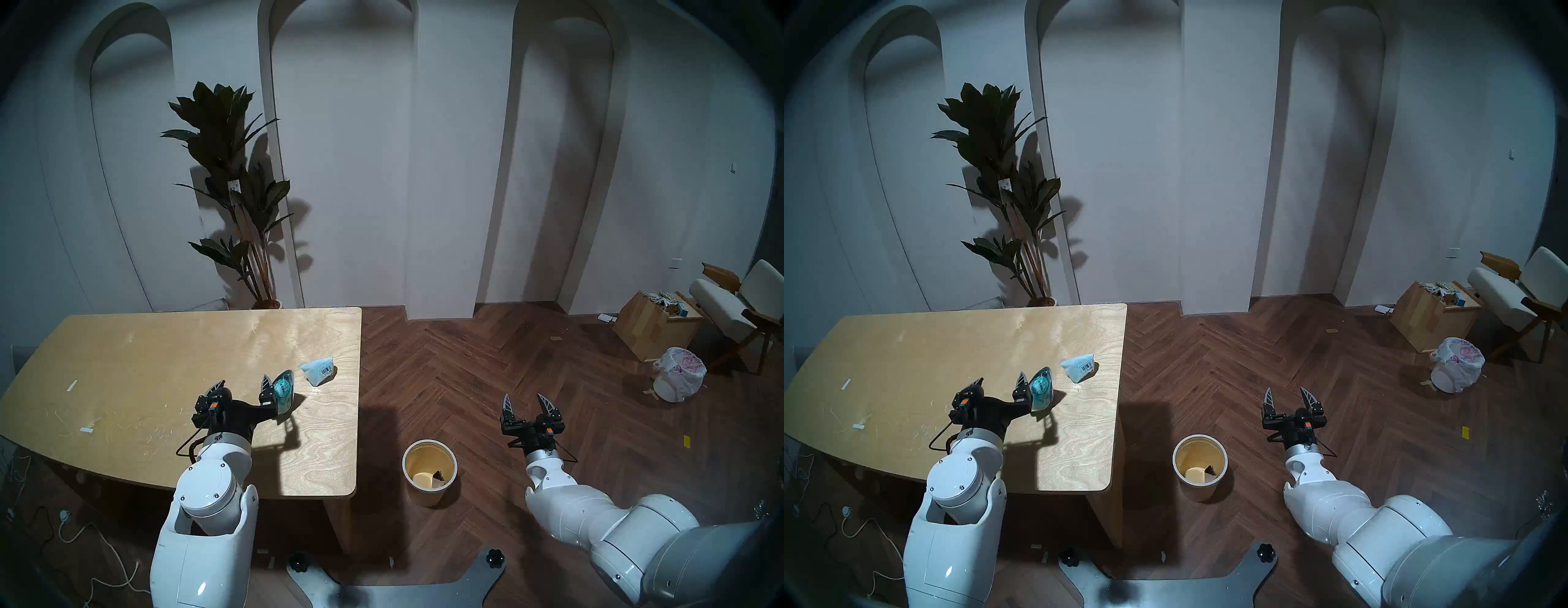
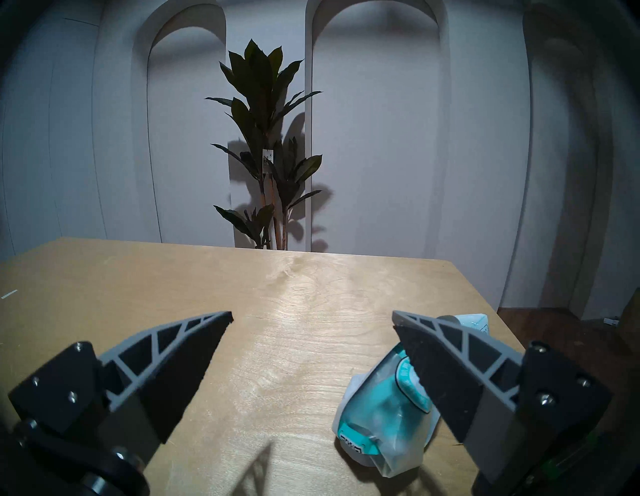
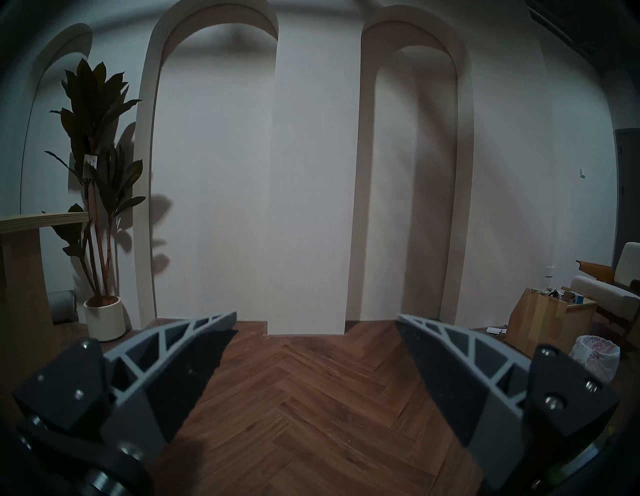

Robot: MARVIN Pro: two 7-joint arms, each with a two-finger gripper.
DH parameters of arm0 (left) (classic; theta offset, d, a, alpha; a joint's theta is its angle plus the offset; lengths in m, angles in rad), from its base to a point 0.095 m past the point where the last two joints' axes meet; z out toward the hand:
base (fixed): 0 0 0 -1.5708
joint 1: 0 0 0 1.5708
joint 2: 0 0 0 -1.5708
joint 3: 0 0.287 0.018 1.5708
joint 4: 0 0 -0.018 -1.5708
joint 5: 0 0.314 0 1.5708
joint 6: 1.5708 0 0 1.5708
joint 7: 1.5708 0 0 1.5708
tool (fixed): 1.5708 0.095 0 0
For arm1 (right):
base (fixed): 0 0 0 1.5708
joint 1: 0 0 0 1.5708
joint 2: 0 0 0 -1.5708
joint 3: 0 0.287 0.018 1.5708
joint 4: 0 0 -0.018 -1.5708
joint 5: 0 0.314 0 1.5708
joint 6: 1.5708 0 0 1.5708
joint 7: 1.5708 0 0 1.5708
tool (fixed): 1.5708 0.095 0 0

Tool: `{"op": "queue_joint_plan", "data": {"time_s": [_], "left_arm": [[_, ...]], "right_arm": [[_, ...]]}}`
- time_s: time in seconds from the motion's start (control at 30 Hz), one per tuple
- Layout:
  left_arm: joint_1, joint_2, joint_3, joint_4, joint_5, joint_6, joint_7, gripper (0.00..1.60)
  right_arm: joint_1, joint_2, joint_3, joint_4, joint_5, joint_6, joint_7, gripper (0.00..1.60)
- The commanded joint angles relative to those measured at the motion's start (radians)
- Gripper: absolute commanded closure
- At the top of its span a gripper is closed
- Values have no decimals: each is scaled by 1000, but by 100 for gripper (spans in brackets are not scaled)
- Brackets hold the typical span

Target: Put the trash into the trash bin on the ground

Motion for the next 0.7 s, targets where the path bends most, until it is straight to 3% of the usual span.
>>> {"op": "queue_joint_plan", "data": {"time_s": [0.0,0.67], "left_arm": [[-10,9,2,-11,-5,4,-13,0],[-11,26,33,6,-28,15,-55,0]], "right_arm": [[-23,-7,1,-30,6,-13,14,0],[-75,-5,16,-89,32,-13,56,0]]}}
